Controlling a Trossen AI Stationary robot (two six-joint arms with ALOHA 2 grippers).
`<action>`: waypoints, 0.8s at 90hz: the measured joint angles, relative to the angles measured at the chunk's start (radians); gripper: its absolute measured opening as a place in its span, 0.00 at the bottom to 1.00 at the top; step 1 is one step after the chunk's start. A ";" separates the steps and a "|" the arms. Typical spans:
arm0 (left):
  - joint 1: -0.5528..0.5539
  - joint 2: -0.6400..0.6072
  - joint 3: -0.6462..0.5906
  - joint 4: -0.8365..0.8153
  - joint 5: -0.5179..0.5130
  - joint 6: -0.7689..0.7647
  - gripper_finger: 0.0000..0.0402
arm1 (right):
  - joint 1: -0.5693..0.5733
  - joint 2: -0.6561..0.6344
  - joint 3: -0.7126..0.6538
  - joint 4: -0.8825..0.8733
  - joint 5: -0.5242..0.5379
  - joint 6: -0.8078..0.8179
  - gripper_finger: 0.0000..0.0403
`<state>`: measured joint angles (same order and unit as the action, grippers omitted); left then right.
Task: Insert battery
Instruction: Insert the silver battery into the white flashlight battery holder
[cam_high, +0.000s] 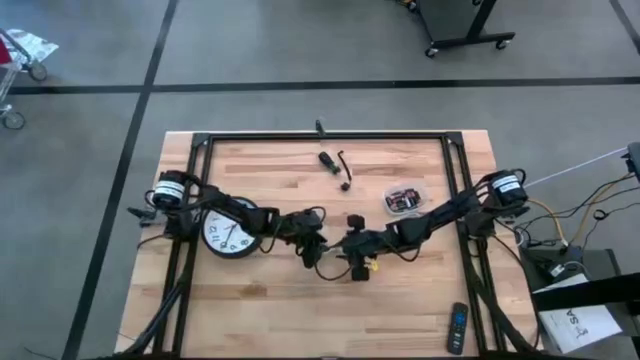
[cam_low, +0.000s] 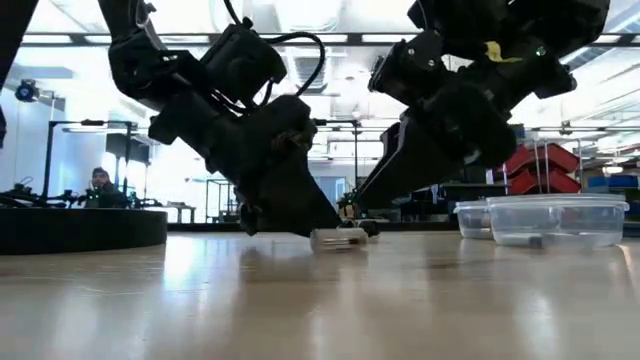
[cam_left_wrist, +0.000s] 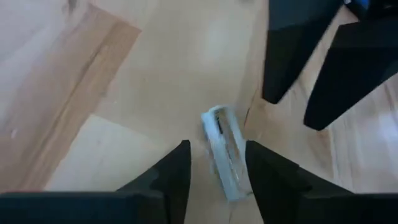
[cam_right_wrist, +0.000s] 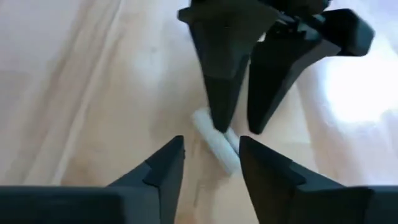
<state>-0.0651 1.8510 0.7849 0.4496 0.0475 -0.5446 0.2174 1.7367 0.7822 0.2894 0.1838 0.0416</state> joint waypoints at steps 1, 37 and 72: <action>0.001 -0.001 0.000 0.000 0.000 0.000 0.36 | -0.002 0.000 0.000 0.000 0.000 0.000 0.36; 0.008 -0.034 0.000 -0.004 0.014 0.072 0.41 | -0.009 -0.007 0.000 -0.009 -0.004 -0.010 0.36; -0.196 -0.103 -0.010 -0.184 -0.319 0.049 0.37 | 0.006 -0.204 0.027 -0.271 -0.004 0.052 0.29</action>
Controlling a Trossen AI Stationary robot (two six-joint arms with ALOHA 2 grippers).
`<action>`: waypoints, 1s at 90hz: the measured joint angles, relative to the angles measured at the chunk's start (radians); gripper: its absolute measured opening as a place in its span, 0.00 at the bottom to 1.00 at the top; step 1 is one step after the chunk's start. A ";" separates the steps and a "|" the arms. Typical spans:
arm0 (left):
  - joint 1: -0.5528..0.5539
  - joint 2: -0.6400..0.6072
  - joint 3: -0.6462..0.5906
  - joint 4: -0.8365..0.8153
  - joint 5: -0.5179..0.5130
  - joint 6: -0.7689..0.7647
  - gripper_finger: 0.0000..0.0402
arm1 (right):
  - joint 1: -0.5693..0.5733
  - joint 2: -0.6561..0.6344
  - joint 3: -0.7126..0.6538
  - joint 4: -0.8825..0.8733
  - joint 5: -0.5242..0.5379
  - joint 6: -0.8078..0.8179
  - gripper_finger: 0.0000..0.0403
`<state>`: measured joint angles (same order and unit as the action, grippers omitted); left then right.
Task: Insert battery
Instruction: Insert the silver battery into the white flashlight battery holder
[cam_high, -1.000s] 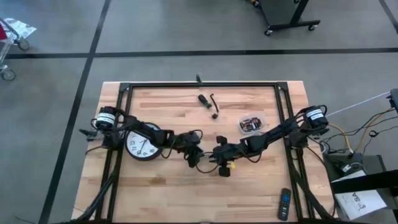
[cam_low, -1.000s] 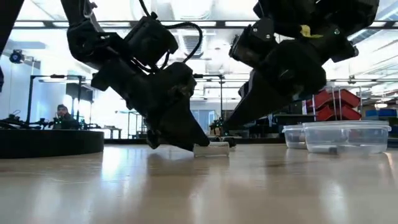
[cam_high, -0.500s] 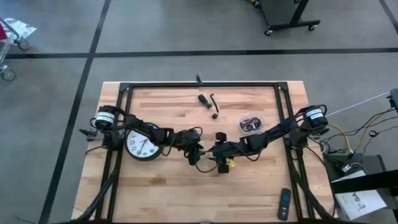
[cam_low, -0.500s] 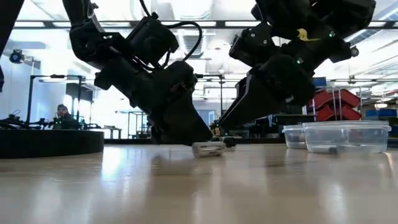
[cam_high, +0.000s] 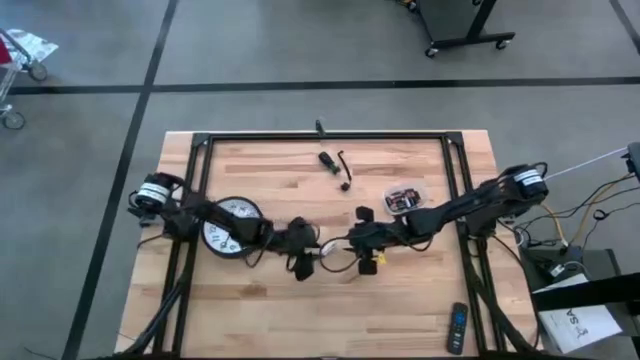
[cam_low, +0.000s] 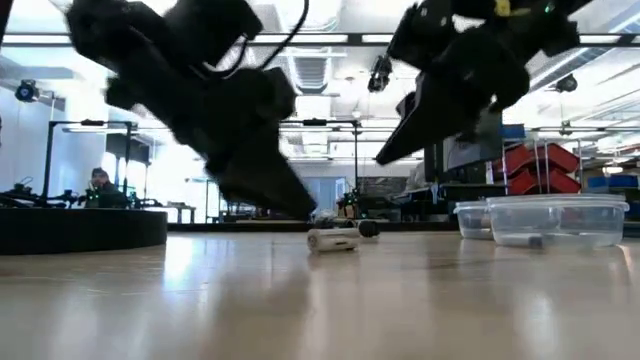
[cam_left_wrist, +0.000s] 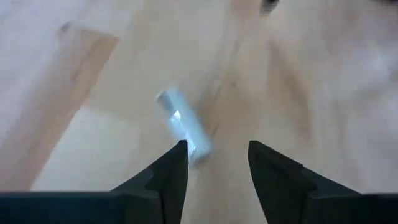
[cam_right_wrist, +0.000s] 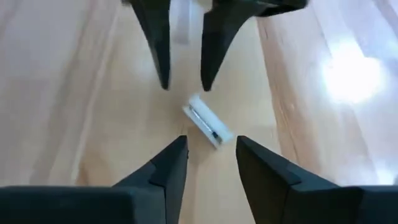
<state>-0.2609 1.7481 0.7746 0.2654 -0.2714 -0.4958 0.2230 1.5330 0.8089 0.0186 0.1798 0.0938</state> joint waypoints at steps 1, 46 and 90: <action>-0.005 0.000 0.000 -0.004 -0.012 -0.007 0.37 | 0.001 -0.003 0.000 0.001 0.000 0.000 0.29; -0.036 0.103 -0.005 0.091 -0.132 -0.162 0.65 | 0.002 0.057 0.002 0.096 0.000 0.012 0.31; -0.033 0.277 -0.002 0.381 -0.229 -0.164 0.67 | 0.002 0.089 0.001 0.151 0.004 0.014 0.31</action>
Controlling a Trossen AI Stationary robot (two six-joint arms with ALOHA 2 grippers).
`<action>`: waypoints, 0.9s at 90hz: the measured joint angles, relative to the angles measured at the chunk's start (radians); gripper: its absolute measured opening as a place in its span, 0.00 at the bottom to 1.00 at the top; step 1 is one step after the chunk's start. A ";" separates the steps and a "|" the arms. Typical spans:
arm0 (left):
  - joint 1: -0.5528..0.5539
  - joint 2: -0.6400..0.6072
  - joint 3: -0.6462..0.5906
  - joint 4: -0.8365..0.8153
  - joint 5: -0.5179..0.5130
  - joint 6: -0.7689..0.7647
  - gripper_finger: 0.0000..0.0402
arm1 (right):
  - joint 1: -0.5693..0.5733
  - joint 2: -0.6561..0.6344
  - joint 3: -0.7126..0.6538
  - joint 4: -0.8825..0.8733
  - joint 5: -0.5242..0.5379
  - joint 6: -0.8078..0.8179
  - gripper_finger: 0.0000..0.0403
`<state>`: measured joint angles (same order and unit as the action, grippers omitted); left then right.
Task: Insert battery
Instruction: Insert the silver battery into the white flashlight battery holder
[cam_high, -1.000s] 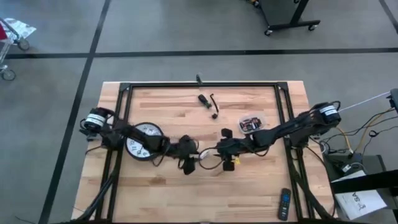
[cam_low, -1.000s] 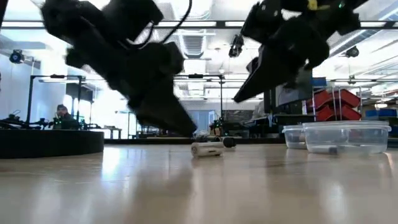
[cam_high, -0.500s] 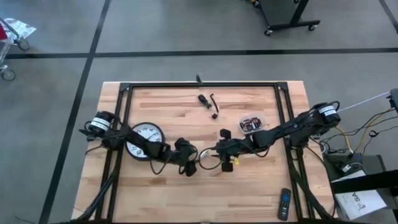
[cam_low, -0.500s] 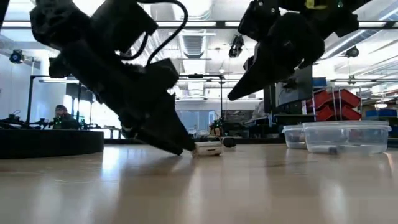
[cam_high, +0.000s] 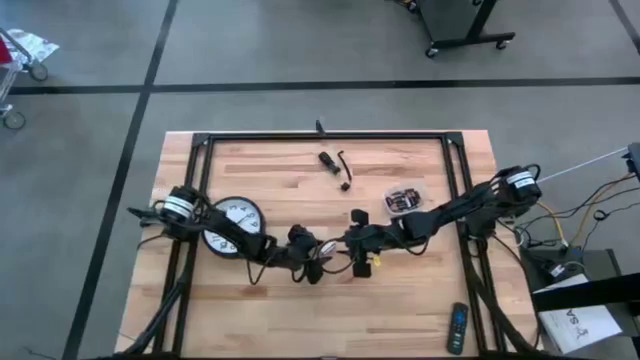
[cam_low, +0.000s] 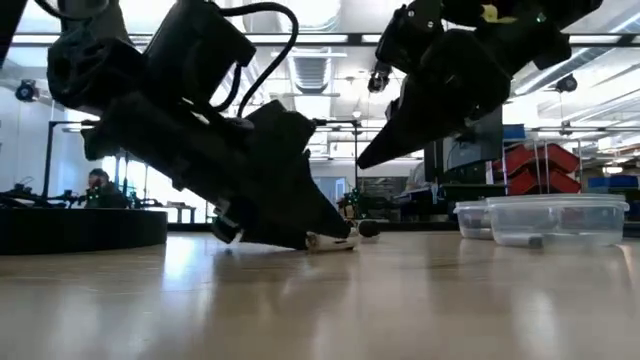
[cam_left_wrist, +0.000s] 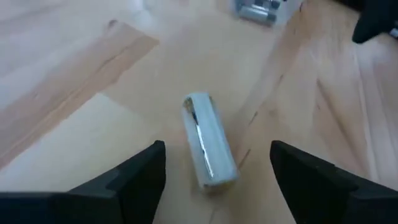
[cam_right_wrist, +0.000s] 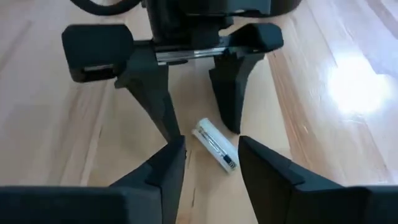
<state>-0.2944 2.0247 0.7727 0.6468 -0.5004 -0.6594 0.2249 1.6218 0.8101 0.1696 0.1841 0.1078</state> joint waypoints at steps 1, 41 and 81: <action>0.000 0.004 0.000 0.004 -0.001 0.000 0.67 | 0.000 0.000 0.000 0.000 0.000 0.003 0.31; 0.005 0.025 -0.002 -0.004 -0.035 0.027 0.28 | 0.000 -0.048 0.092 -0.231 0.002 0.012 0.16; 0.002 -0.013 0.001 -0.002 -0.039 0.376 0.24 | 0.000 -0.063 0.242 -0.754 0.080 0.035 0.14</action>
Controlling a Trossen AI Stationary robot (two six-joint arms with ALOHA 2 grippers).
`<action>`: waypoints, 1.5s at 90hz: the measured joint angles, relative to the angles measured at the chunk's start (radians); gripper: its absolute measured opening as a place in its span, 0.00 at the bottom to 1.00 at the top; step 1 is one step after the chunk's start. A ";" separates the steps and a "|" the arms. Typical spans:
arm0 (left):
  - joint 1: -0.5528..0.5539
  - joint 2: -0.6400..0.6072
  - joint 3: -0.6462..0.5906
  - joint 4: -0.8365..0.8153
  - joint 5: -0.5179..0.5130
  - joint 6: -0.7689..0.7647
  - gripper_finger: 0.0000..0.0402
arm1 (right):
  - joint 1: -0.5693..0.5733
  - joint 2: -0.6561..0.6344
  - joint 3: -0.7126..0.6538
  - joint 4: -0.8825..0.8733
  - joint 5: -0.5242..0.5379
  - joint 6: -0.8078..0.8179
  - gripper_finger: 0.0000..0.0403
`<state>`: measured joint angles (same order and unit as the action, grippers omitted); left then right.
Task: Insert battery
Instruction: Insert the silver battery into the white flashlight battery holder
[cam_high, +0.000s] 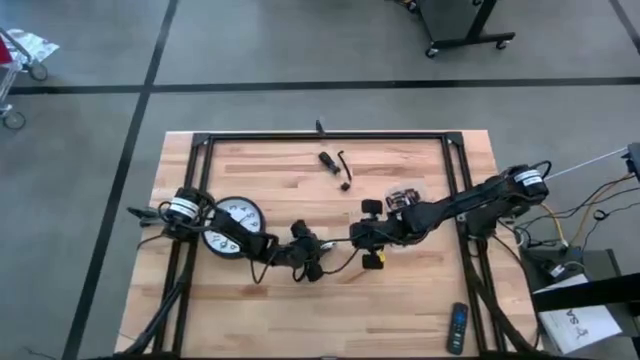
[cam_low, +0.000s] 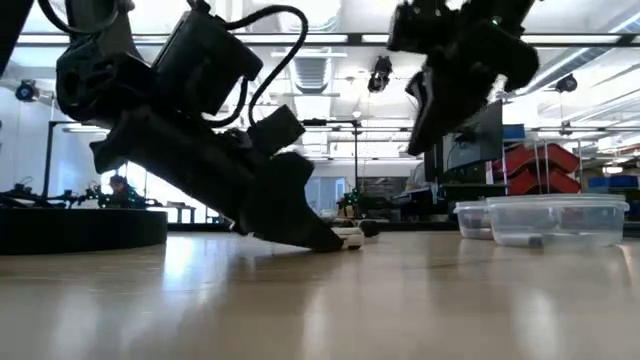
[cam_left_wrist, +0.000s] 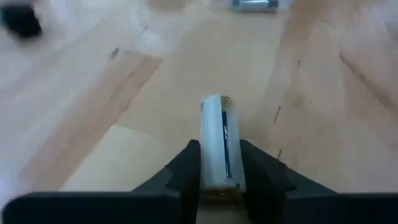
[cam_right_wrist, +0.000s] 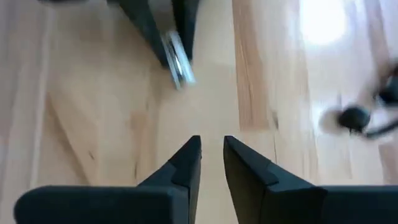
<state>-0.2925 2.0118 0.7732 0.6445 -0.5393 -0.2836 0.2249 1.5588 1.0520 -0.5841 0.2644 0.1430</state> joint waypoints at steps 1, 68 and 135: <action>0.000 -0.002 0.000 0.000 -0.002 0.021 0.24 | 0.000 -0.001 -0.003 -0.004 0.000 0.004 0.15; -0.070 -0.036 0.173 -0.253 -0.202 0.712 0.17 | 0.073 -0.206 -0.096 -0.233 0.178 0.284 0.12; -0.181 -0.046 0.230 -0.148 -0.421 0.996 0.19 | 0.082 0.024 -0.229 0.622 0.042 -0.013 0.47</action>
<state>-0.4734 1.9661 1.0029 0.4967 -0.9604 0.7128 0.3069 1.5826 0.8235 0.0384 0.3065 0.1295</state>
